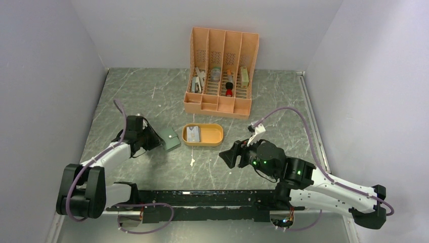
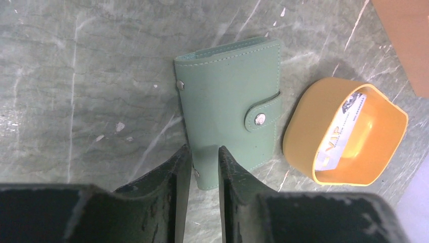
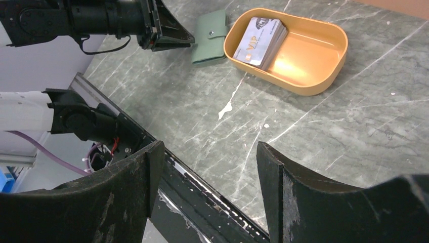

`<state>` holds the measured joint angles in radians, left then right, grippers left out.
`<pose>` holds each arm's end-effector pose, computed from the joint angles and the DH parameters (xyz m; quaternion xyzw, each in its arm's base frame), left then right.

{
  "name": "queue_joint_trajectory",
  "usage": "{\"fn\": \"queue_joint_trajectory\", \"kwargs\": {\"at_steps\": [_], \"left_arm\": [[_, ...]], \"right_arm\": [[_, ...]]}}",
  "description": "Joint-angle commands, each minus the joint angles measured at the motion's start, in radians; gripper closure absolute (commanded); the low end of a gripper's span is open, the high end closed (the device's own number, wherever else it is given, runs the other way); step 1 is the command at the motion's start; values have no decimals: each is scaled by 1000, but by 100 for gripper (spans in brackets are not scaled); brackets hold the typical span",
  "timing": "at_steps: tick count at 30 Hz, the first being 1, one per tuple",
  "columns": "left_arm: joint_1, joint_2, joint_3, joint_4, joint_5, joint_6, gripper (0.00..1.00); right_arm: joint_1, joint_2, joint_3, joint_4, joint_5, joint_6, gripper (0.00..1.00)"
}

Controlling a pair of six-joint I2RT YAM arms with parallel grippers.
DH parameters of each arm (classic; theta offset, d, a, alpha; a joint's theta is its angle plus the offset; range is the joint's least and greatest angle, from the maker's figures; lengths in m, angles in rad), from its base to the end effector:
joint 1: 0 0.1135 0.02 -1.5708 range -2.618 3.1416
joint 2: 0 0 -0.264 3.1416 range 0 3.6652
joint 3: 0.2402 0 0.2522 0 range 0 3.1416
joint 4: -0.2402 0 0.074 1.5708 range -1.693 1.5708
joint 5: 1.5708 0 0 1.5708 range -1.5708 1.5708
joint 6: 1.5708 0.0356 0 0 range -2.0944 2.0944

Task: Put the credit cards into the card holder
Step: Place the card holder at the center of the board.

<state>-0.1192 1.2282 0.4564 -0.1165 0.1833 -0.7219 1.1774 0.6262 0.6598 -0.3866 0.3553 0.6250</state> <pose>0.2151 -0.0323 0.1497 -0.2493 0.9052 -0.2148 0.2690 0.0688 0.1335 0.2993 -0.1229 0.8043 0.3514 0.4631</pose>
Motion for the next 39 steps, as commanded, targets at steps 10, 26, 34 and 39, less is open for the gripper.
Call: {"fn": "queue_joint_trajectory", "kwargs": {"at_steps": [10, 26, 34, 39], "left_arm": [[7, -25, 39, -69, -44, 33, 60], [-5, 103, 42, 49, 54, 16, 60], [-37, 81, 105, -22, -11, 37, 60], [-37, -92, 205, -217, -151, 93, 48]], "right_arm": [[-2, -6, -2, 18, 13, 1, 30], [-2, 2, -4, 26, 6, 2, 30], [-2, -6, 9, 1, 16, 2, 30], [-3, 1, 41, -20, 34, -22, 28]]}}
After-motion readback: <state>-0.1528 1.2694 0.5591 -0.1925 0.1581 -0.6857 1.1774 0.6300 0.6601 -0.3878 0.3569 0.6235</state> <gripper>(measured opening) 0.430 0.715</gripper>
